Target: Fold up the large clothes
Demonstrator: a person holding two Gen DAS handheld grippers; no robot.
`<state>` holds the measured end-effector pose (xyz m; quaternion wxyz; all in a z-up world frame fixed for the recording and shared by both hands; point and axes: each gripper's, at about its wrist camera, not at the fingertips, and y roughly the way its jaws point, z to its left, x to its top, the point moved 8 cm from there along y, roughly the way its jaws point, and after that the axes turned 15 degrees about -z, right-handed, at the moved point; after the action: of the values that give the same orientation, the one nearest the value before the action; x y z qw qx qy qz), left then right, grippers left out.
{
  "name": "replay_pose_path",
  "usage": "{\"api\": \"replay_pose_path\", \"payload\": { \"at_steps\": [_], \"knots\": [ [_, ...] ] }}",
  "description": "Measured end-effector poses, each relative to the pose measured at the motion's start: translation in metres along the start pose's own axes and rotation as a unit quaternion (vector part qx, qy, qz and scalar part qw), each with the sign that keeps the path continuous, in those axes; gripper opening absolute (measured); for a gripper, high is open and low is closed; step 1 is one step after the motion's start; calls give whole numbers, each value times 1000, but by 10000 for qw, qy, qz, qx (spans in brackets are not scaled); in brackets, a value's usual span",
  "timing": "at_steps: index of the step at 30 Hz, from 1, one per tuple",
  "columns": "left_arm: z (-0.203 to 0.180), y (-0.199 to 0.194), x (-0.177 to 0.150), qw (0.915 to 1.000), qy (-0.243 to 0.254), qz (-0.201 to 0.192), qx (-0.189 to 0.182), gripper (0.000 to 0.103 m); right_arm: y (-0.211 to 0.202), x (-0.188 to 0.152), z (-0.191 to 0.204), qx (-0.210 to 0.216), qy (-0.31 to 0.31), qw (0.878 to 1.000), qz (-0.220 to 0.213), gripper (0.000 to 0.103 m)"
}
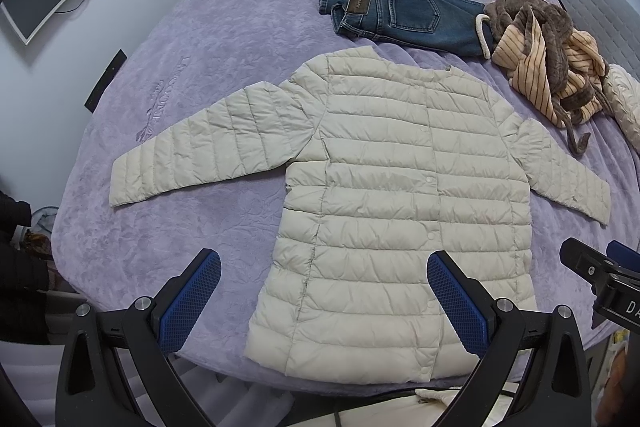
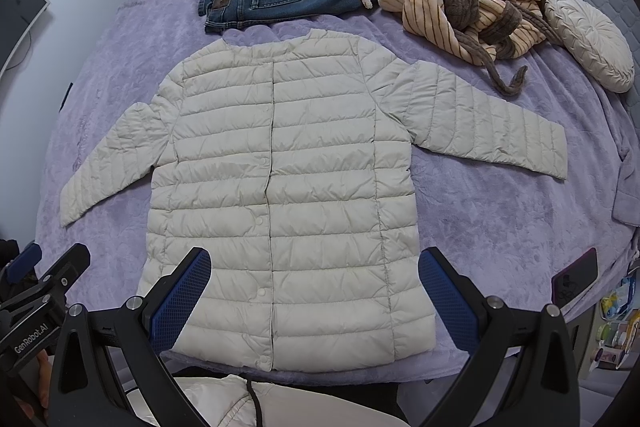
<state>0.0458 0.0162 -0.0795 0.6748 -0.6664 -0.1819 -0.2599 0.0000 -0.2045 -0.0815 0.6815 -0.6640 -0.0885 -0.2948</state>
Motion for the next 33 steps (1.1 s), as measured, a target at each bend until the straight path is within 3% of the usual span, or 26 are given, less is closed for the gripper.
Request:
{"api": "replay_pose_path", "payload": {
  "at_steps": [22,33],
  "knots": [
    [23,15,-6,9989,-332,202,-275,103,-2,-5,1,-99,-63,9999,92,103],
    [84,62,-25,9940,-852,584,-352,103,30,-19,43,-33,40,9982,601,103]
  ]
}}
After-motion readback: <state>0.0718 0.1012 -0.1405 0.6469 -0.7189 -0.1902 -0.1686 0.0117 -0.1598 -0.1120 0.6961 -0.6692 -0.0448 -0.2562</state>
